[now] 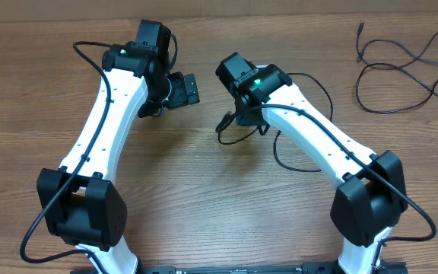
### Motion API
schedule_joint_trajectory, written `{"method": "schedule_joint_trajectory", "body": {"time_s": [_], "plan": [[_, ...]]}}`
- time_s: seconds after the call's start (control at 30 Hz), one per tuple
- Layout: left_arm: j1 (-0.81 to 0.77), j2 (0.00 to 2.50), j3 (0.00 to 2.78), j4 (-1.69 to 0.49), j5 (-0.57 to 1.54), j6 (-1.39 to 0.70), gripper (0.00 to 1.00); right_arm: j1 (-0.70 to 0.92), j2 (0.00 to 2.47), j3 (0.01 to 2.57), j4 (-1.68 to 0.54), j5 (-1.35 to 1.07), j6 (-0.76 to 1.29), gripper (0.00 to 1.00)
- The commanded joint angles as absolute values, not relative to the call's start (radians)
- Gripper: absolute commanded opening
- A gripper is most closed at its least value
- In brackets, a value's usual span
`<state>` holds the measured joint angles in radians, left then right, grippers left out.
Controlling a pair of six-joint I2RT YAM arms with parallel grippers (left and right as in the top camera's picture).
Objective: Untangle cables
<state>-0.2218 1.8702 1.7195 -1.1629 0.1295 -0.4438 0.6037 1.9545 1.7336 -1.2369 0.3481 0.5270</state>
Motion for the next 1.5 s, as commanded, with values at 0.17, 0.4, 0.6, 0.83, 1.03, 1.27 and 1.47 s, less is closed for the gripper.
{"method": "schedule_joint_trajectory", "body": {"time_s": [0.17, 0.4, 0.6, 0.83, 1.03, 1.27, 1.47], "plan": [[-0.223, 1.843, 1.731, -1.163, 0.123, -0.457, 0.99, 0.599, 1.849, 1.769, -1.256, 0.385, 0.547, 0.04], [-0.223, 1.843, 1.731, -1.163, 0.122, -0.457, 1.00, 0.599, 1.844, 1.769, -1.340, 0.478, 0.675, 0.04], [-0.223, 1.843, 1.731, -1.162, 0.122, -0.457, 1.00, 0.599, 1.835, 1.769, -1.442, 0.557, 0.786, 0.04], [-0.223, 1.843, 1.731, -1.164, 0.122, -0.457, 0.99, 0.574, 1.774, 1.769, -1.512, 0.548, 0.811, 0.04], [-0.223, 1.843, 1.731, -1.166, 0.122, -0.457, 1.00, 0.500, 1.672, 1.769, -1.560, 0.545, 0.772, 0.04], [-0.223, 1.843, 1.731, -1.166, 0.123, -0.457, 0.99, 0.337, 1.566, 1.769, -1.557, 0.467, 0.651, 0.04], [-0.223, 1.843, 1.731, -1.171, 0.123, -0.457, 1.00, 0.122, 1.550, 1.768, -1.560, 0.463, 0.603, 0.04]]}}
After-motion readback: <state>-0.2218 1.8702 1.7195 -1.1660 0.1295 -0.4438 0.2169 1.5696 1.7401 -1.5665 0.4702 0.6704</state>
